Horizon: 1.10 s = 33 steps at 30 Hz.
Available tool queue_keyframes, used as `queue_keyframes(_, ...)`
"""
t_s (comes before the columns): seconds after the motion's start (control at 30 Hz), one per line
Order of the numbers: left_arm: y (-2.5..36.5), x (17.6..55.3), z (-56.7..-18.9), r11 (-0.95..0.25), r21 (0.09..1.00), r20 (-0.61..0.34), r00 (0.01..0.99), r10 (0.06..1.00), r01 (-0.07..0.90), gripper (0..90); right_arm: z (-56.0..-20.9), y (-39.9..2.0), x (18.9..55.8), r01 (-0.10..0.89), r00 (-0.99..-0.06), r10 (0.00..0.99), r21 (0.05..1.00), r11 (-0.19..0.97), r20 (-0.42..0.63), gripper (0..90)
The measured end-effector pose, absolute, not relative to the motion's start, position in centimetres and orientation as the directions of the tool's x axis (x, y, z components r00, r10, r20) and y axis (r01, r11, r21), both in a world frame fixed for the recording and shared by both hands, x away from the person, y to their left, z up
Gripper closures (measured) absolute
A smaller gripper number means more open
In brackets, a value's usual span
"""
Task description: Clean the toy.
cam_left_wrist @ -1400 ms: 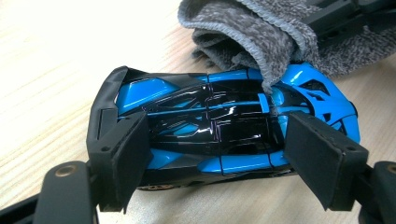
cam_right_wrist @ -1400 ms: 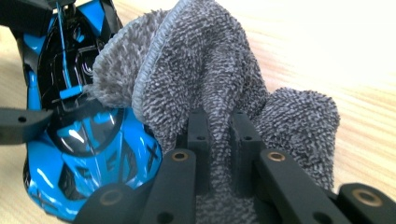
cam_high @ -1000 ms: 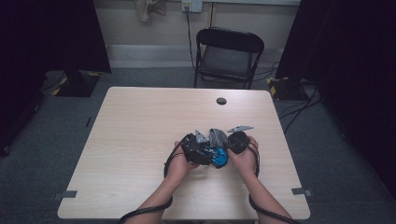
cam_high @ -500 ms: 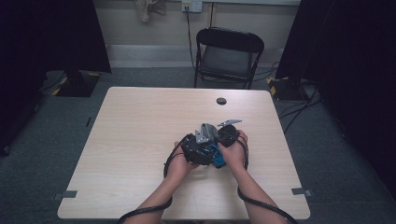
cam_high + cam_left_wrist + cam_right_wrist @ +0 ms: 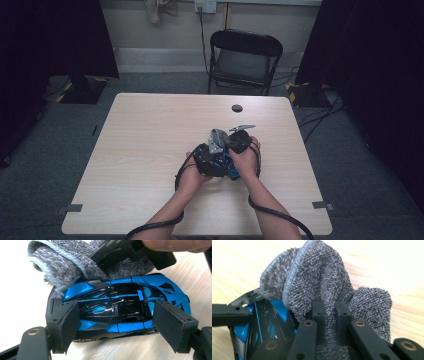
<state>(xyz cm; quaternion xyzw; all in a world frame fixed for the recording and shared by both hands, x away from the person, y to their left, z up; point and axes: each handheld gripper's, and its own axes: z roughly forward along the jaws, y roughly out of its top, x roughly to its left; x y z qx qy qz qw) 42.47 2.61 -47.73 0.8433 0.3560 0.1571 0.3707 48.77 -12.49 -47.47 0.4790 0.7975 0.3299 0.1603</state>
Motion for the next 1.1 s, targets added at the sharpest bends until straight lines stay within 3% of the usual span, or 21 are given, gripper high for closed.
queue_keyframes(0.5, 2.6, 42.5, -47.7, -0.473, 0.735, -0.004, 0.701, 0.713, 0.486, 21.6, -46.6, -12.7, 49.2, 0.632, -0.501, 0.860, 0.719, 0.287, 0.096, 81.4)
queue_keyframes(0.7, 2.7, 42.5, -47.7, -0.471, 0.738, -0.008, 0.704, 0.710, 0.484, 21.7, -45.3, -14.4, 48.6, 0.604, -0.500, 0.865, 0.734, 0.310, 0.046, 81.2)
queue_keyframes(1.1, 2.7, 42.5, -47.7, -0.471, 0.740, -0.009, 0.707, 0.707, 0.481, 21.8, -44.2, -18.7, 46.9, 0.616, -0.456, 0.888, 0.741, 0.268, 0.058, 81.2)
